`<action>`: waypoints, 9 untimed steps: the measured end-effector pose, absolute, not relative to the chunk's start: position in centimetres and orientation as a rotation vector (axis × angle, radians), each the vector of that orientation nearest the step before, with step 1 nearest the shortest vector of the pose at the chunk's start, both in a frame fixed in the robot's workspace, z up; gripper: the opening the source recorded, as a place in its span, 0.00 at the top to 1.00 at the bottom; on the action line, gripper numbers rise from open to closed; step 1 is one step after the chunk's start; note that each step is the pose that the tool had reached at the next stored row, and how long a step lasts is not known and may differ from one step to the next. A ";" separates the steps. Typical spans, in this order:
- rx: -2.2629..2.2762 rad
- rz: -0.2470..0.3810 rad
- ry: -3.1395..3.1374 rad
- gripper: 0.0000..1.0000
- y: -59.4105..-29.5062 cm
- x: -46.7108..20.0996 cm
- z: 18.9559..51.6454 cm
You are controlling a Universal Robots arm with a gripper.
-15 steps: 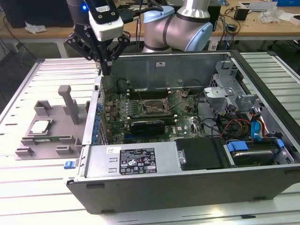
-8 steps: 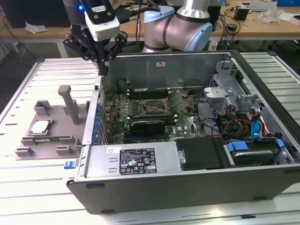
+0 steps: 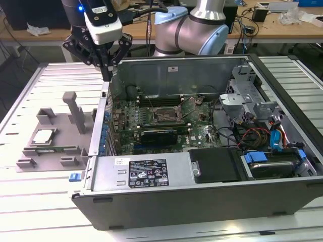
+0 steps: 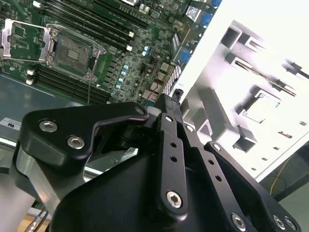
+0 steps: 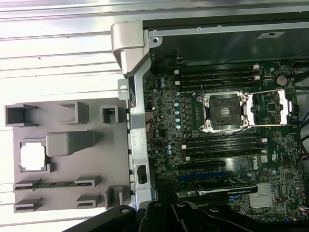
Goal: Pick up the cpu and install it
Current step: 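Reach for the cpu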
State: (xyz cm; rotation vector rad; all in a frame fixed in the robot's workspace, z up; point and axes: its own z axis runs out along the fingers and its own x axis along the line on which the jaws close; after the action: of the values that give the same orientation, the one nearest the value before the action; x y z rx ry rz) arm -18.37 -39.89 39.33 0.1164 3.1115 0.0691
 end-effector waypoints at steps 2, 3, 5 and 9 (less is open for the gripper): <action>0.116 0.069 3.111 0.89 -39.9 -18.8 39.3; 0.116 0.069 3.111 0.89 -39.9 -19.0 39.3; 0.116 0.069 3.110 0.89 -39.9 -19.4 39.3; 0.116 0.069 3.109 0.89 -39.9 -20.1 39.3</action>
State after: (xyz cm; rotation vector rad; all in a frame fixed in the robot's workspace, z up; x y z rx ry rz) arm -20.06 -39.88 39.33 0.1162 3.1093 0.0692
